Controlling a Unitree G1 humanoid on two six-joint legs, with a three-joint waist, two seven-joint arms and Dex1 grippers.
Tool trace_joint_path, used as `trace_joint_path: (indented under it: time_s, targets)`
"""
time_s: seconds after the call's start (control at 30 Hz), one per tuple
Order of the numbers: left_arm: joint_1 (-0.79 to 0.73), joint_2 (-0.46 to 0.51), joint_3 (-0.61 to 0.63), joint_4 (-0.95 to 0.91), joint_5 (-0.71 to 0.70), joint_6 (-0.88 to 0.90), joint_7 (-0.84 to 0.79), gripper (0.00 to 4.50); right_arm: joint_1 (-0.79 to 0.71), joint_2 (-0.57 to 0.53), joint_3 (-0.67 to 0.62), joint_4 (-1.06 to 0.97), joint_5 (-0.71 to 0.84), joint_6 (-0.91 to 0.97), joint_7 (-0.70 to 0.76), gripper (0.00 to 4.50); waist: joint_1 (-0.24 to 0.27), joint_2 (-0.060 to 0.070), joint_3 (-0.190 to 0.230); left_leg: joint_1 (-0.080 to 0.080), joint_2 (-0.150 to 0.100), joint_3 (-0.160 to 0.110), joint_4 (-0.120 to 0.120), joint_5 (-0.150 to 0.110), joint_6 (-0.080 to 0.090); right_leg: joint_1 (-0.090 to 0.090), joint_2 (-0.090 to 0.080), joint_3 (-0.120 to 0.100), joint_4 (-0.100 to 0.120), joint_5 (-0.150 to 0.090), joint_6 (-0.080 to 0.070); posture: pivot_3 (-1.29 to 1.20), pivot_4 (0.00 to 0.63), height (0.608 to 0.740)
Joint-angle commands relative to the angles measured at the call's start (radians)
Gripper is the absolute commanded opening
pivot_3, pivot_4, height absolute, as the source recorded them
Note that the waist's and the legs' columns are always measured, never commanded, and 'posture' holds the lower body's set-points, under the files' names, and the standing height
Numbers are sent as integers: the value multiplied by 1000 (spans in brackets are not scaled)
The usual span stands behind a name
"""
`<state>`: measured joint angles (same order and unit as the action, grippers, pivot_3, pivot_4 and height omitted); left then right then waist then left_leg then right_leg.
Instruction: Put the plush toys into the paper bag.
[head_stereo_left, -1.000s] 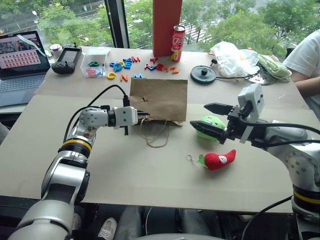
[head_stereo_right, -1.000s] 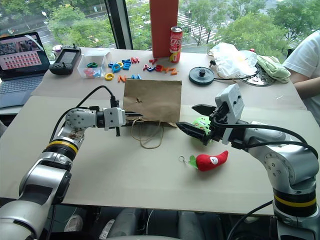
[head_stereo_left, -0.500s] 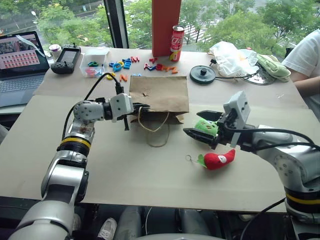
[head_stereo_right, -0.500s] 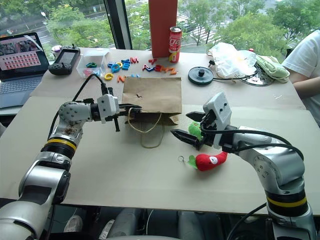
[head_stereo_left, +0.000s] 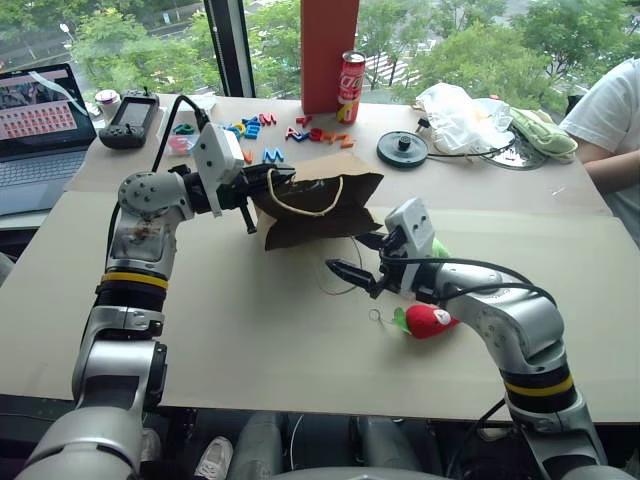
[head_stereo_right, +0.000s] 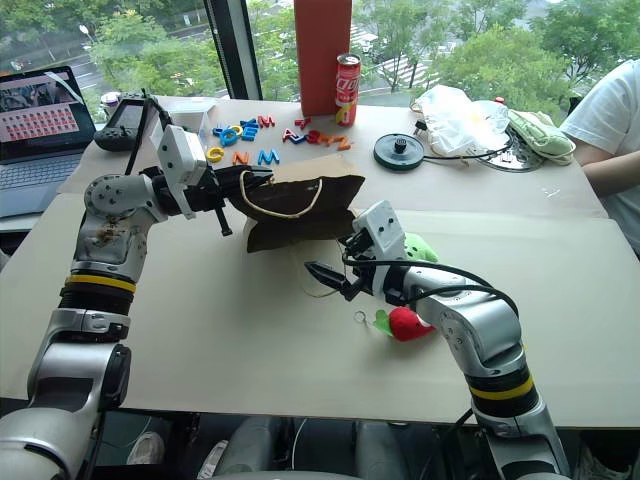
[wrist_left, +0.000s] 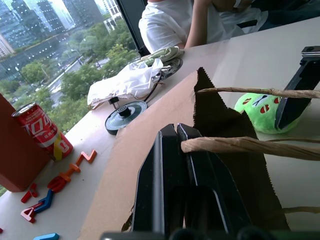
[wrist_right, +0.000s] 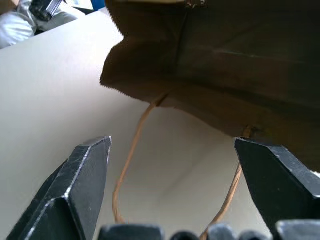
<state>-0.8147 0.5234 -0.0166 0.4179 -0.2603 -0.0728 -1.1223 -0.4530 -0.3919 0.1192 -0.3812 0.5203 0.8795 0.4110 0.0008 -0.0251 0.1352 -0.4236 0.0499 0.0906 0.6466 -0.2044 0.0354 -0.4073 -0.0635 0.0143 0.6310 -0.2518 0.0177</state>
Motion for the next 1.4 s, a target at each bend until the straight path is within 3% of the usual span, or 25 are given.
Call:
trace_joint_path:
  time_s: [0.03, 0.3, 0.57, 0.8, 1.4]
  targets:
    - [0, 5, 16, -53, -14, 20, 12, 0, -37, 44, -45, -13, -9, -24, -44, 2762, 0, 0, 0, 0, 0, 0, 0, 0, 0, 0, 0, 0, 0, 0, 0, 0, 150, 739]
    - [2, -13, 11, -72, -18, 36, 19, 0, -117, 134, -25, 129, -98, -63, -120, 33, -2, 0, 0, 0, 0, 0, 0, 0, 0, 0, 1, 0, 0, 0, 0, 0, 150, 739]
    - [-8, -38, 21, -90, -38, 76, 45, 0, -164, 210, 88, 356, -306, -157, -211, 33, -13, 0, 0, 0, 1, 1, -1, 0, 0, 0, 2, 1, 2, 0, 0, 0, 150, 739]
    - [-25, -55, 52, -116, -78, 170, 96, 0, -116, 184, 225, 389, -461, -213, -197, 33, -14, 0, 0, -1, 1, 0, -1, 0, 0, 0, 2, 1, 3, 0, 0, 0, 150, 739]
    - [-26, -61, 64, -172, -115, 258, 141, 0, -92, 218, 214, 445, -557, -228, -174, 33, -15, 0, 0, 0, 1, -1, -1, 1, -2, 0, 2, 2, 2, 0, 0, 0, 150, 739]
